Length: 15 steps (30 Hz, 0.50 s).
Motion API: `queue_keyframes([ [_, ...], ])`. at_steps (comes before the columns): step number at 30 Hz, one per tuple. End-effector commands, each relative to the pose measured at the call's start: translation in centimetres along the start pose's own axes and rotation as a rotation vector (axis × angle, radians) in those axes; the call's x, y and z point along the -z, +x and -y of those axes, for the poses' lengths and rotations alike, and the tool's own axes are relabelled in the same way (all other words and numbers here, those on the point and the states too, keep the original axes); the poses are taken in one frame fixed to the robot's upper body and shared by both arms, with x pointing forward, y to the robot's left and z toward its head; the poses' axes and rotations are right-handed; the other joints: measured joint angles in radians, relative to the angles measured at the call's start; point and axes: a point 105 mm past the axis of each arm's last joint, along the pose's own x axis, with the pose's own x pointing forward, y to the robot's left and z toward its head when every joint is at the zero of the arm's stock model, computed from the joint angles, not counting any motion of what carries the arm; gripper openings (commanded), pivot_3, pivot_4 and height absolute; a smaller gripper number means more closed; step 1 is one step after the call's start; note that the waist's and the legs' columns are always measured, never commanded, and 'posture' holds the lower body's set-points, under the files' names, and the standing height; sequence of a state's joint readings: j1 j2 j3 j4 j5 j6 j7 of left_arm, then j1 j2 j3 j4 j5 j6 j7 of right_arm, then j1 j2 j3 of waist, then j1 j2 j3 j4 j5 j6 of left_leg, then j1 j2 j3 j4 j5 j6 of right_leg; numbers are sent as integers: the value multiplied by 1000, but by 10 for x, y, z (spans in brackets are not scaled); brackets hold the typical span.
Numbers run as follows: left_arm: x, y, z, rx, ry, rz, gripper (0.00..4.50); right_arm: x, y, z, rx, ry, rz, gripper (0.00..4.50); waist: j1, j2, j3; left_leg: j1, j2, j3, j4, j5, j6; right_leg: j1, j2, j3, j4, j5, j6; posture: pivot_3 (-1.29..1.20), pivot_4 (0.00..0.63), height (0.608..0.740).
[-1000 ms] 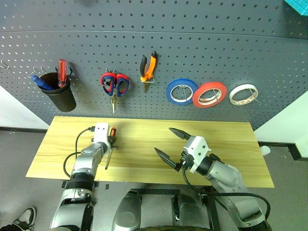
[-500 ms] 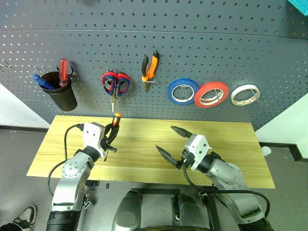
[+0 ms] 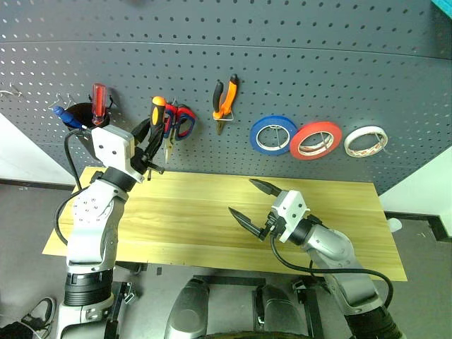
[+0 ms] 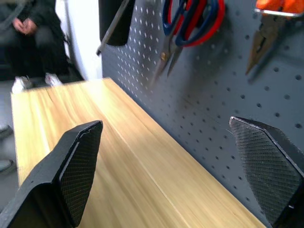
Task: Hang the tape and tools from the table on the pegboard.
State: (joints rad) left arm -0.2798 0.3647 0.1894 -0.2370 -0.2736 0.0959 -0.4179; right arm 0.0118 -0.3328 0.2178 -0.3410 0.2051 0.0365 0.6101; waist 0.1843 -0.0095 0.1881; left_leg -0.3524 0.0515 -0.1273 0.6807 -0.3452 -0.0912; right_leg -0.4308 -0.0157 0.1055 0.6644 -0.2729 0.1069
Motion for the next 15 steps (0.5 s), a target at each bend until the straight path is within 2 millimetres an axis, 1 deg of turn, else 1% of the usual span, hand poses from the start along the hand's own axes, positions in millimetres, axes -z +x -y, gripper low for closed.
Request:
queue_keyframes([
  [1,-21,9,-11,-11,47,81,889,-33,2,-3,-15,5,135,4500,5,0,0,0,0,0,0,0,0,0,0,0,0,0,0,339,103,681],
  [5,-35,17,-19,-8,95,126,889,-46,6,-4,-27,5,173,4500,18,-1,0,0,0,0,2,0,0,0,0,0,0,0,-3,336,101,681],
  [9,-53,26,-28,-14,119,177,889,-45,7,-2,-20,-5,165,4500,24,-1,0,0,0,0,2,0,0,0,1,0,0,1,-2,340,99,681],
  [15,-56,27,-29,-10,112,189,889,-40,7,1,-6,-17,145,4500,25,-1,0,-1,0,0,2,0,0,0,0,0,0,1,-1,339,96,681],
])
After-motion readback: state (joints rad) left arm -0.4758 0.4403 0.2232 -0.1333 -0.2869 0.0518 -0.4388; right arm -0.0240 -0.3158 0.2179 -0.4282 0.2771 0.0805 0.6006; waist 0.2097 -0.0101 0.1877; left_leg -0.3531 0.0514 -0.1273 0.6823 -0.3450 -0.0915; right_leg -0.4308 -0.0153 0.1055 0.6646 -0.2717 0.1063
